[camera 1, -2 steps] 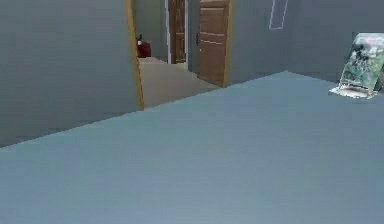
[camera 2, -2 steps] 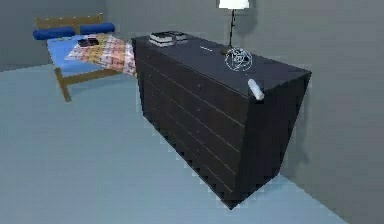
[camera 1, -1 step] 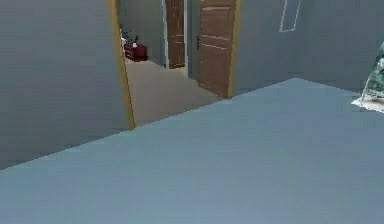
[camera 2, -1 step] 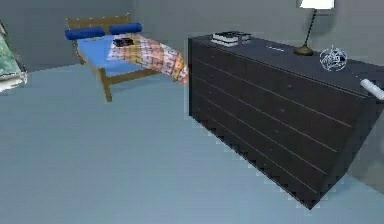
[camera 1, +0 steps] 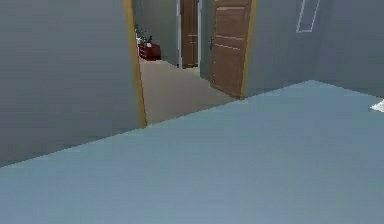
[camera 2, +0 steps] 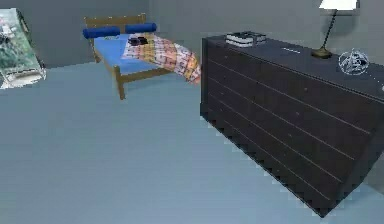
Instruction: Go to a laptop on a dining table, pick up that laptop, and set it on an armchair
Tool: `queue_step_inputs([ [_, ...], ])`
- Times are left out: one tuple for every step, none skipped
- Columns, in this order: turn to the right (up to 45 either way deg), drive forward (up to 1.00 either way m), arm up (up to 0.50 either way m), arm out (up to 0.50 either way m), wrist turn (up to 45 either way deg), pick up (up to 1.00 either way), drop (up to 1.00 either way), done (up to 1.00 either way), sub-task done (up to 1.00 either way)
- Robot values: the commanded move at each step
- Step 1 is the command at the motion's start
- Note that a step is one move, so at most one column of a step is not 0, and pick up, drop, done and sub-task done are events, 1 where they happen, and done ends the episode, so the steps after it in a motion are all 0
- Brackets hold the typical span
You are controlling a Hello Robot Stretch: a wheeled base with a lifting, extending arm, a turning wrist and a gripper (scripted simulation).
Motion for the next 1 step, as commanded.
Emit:
queue_step_inputs([
  [0.0, 1.0, 0.0, 0.0, 0.0, 0.0, 0.0, 0.0, 0.0],
])
